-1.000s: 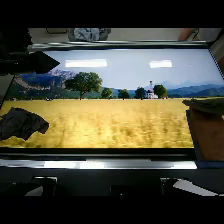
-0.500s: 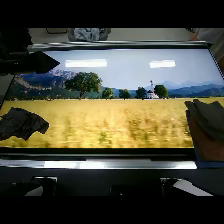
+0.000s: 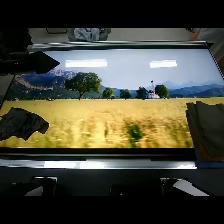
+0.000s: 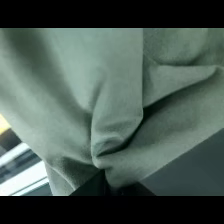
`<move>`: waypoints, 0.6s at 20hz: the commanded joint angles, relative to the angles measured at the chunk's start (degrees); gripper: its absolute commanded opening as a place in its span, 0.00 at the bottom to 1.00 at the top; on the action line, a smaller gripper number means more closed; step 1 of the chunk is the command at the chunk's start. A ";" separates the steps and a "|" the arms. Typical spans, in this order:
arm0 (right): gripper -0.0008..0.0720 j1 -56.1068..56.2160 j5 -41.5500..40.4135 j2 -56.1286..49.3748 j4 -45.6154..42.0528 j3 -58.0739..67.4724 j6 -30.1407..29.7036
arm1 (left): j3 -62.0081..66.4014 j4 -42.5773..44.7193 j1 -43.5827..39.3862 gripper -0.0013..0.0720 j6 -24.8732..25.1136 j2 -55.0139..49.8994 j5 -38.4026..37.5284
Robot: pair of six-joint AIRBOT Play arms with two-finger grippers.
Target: Fold the shirts.
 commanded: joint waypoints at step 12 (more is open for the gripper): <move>0.97 8.09 -19.54 1.11 7.48 24.20 -17.46 | 6.73 21.42 -0.81 0.04 -3.34 -0.87 4.94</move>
